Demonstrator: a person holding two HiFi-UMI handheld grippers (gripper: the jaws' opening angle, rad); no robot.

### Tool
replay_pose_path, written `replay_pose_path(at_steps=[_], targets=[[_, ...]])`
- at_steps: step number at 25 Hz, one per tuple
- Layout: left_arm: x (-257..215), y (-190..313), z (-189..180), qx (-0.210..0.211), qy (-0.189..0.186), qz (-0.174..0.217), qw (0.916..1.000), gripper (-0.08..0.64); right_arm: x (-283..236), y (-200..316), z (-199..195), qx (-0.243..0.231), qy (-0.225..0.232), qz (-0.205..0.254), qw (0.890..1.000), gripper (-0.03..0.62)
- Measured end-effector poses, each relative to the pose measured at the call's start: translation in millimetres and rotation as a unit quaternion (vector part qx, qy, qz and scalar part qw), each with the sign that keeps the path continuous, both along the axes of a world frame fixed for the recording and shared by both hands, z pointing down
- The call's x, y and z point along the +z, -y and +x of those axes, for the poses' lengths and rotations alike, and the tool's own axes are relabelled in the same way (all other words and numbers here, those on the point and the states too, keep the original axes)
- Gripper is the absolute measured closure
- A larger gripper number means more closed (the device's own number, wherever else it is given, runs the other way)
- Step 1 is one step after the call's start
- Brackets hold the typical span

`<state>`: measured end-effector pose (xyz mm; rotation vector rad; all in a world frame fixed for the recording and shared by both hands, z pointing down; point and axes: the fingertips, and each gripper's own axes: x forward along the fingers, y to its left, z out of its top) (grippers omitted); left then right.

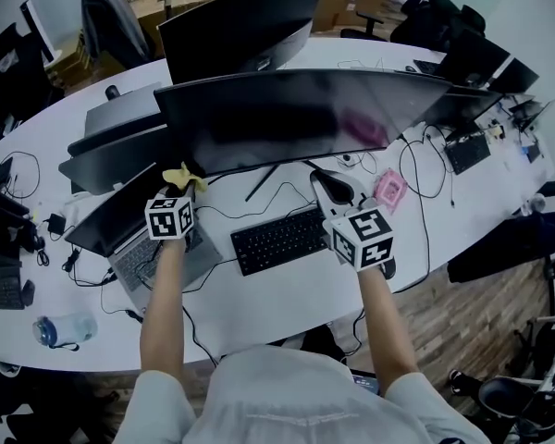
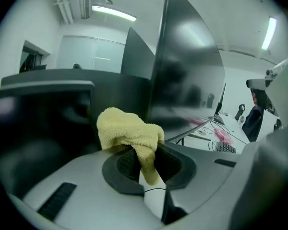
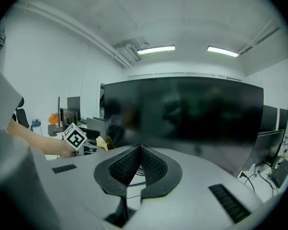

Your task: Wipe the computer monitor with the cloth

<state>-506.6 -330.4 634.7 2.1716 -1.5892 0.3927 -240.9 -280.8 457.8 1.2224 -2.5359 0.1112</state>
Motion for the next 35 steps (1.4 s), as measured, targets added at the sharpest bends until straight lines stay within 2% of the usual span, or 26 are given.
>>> replay_pose_path(at_steps=[5, 10, 15, 17, 21, 23, 35], targets=[[27, -2, 1, -0.04, -0.084, -0.019, 0.9955, 0.5, 12, -6, 12, 0.011, -0.005, -0.012, 1.0, 0.565], [44, 1, 8, -0.074, -0.179, -0.036, 0.9804, 0.5, 24, -7, 20, 0.019, -0.005, -0.022, 1.0, 0.565], [46, 7, 17, -0.12, -0.276, -0.024, 0.9534, 0.5, 34, -6, 29, 0.027, -0.002, -0.031, 0.999, 0.565], [47, 10, 22, -0.13, -0.303, -0.022, 0.9438, 0.5, 37, -5, 33, 0.032, 0.0, -0.033, 0.999, 0.565], [48, 18, 40, -0.137, -0.371, -0.023, 0.9181, 0.5, 42, -2, 45, 0.043, 0.004, -0.038, 0.998, 0.565], [49, 20, 52, -0.132, -0.381, -0.029, 0.9147, 0.5, 44, -1, 52, 0.049, 0.006, -0.041, 0.998, 0.565], [49, 35, 112, -0.091, -0.403, -0.072, 0.908, 0.5, 49, 6, 104, 0.099, 0.019, -0.04, 0.994, 0.565]])
